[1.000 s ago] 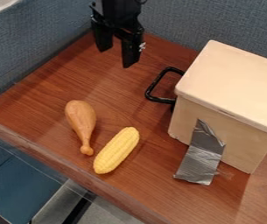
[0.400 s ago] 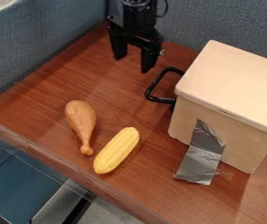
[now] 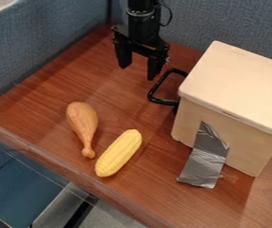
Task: Open the drawer
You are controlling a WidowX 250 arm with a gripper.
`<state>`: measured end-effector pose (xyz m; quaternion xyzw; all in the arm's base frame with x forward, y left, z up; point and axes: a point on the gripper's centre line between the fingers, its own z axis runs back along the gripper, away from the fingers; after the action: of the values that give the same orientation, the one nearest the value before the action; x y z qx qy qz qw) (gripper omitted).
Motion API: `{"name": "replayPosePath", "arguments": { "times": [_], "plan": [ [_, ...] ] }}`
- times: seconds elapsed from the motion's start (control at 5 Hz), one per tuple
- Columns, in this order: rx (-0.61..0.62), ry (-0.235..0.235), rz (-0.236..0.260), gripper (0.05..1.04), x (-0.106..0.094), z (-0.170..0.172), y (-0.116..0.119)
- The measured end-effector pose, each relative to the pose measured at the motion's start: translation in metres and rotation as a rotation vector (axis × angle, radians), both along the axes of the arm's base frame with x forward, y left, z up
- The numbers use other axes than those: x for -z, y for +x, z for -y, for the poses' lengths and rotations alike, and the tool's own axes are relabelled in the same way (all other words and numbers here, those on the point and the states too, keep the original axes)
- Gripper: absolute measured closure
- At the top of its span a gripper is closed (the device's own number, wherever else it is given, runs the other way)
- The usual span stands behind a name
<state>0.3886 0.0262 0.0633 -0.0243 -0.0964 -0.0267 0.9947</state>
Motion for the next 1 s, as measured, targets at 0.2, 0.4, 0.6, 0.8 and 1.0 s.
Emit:
{"name": "replayPosePath", "arguments": {
  "times": [0.2,0.4,0.6,0.8,1.0],
  "plan": [
    [0.016,-0.021,0.015,0.083,-0.003,0.011,0.004],
    [0.025,-0.025,0.024,0.083,-0.004,0.016,0.006],
    [0.037,-0.022,0.002,0.083,0.005,0.02,0.005],
    [0.035,-0.015,0.002,0.083,0.012,0.02,0.005],
    [0.03,-0.017,-0.036,0.128,0.029,0.02,0.003]
  ]
}}
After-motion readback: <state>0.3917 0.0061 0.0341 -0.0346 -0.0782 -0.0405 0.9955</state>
